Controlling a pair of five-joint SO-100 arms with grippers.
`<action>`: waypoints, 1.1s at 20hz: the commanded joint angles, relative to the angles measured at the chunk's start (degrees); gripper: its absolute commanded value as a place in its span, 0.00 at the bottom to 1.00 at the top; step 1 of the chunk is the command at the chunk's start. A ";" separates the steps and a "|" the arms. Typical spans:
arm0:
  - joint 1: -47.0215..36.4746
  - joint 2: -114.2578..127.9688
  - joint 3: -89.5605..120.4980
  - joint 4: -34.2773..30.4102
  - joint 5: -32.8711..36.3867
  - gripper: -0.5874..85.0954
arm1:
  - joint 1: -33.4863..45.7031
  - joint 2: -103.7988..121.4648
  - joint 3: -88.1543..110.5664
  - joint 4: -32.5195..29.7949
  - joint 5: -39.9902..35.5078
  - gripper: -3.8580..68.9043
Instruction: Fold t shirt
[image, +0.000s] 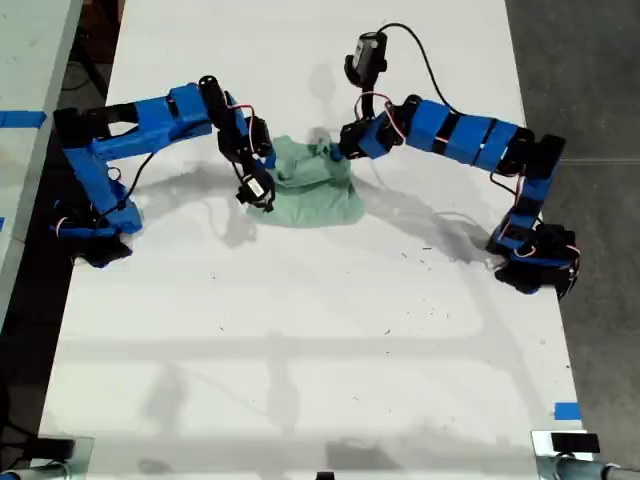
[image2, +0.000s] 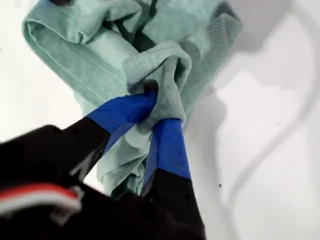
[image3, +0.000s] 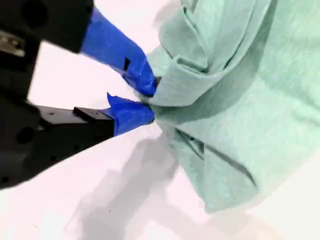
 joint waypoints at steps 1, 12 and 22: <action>-3.08 -5.01 -6.06 -0.79 3.69 0.36 | 3.25 -0.09 -0.53 -3.08 -3.87 0.37; -14.59 17.67 -8.44 10.37 6.77 0.29 | 14.85 9.93 -1.49 13.54 -11.34 0.60; 9.76 45.62 -1.58 15.21 -9.14 0.21 | 5.54 48.25 9.58 37.88 0.44 0.40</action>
